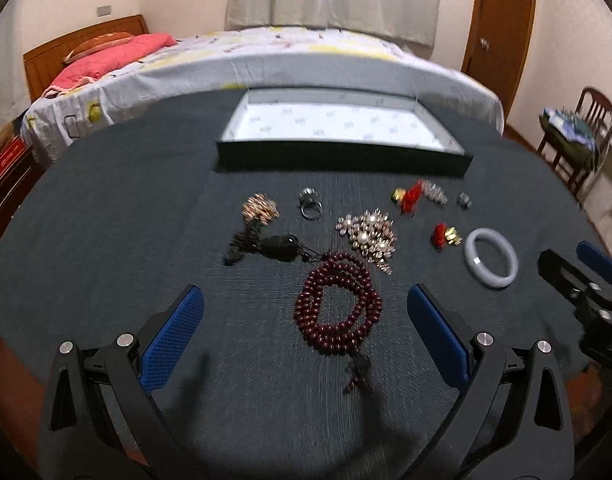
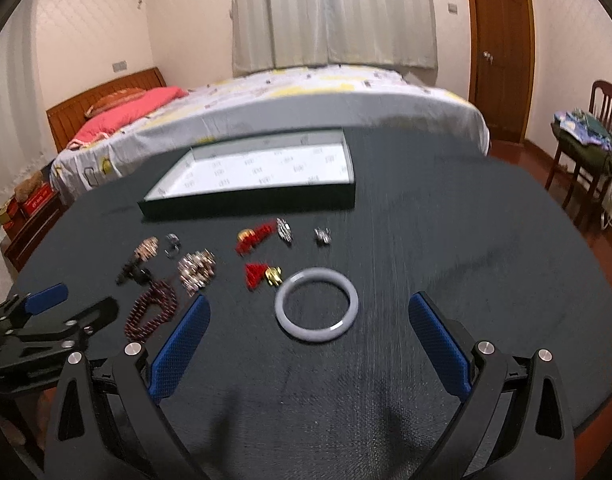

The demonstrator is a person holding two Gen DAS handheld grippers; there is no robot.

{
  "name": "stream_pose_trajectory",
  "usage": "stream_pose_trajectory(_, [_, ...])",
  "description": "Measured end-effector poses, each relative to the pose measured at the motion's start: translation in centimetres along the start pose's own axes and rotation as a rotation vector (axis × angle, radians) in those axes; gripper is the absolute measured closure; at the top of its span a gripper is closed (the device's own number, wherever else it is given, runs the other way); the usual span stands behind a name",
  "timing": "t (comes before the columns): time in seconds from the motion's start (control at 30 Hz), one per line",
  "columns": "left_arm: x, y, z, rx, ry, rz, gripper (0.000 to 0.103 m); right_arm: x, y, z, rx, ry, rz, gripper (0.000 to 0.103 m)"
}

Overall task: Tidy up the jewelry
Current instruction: 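Grasp the dark red bead bracelet with the left tool while the right tool approaches the white bangle, then close the right tool on the rim of the white jade bangle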

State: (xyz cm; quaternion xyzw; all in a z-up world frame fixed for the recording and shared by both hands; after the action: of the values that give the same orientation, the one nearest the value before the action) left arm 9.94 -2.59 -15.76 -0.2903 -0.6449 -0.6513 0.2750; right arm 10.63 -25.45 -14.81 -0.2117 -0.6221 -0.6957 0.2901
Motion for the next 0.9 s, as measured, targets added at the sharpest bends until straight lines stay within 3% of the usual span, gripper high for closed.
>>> stream_pose_trajectory(0.17, [-4.1,-0.7,-0.7,-0.03,0.009,0.064,0.004,-1.3,-0.6,-0.4,-0.018,0.001,0.038,0.006])
stream_pose_trajectory(0.27, [-5.2,-1.4,-0.8,-0.028,-0.001,0.104,0.01,-1.9,-0.9,-0.6,-0.022,0.005,0.055,0.006])
stream_pose_trajectory(0.37, [-5.2,-1.4,-0.8,-0.044,-0.004,0.092,0.011,-2.4,-1.0,-0.6,-0.028,0.011,0.068,0.006])
stream_pose_trajectory(0.57, [-4.8,-1.0,-0.7,-0.057,-0.015,0.057,0.043,-3.3,-1.1,-0.4,-0.025,0.017,0.084,0.006])
stream_pose_trajectory(0.7, [-4.3,-1.2,-1.3,-0.086,-0.036,0.038,0.073,-3.7,-1.1,-0.6,-0.025,0.018,0.093,0.006])
stream_pose_trajectory(0.77, [-4.3,-1.1,-1.6,-0.099,-0.049,0.032,0.082,-3.9,-1.0,-0.6,-0.024,0.019,0.096,0.006])
stream_pose_trajectory(0.9, [-3.9,-1.3,-1.6,-0.095,-0.056,0.032,0.085,-4.3,-0.7,-0.7,-0.016,0.014,0.099,0.006])
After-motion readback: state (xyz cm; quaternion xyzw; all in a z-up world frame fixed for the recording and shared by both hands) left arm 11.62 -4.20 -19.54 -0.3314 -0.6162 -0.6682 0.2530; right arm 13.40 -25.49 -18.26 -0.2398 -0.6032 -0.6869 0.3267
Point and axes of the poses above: each gripper's, at about its wrist camera, not at the fingertips, and x roughly against the way its jaws point, z to its left, y to its top, the point moved 5 cm from there along -x, roughly the way its jaws point, and after that the axes turned 2 degrees about y, right-handed, at the moved point
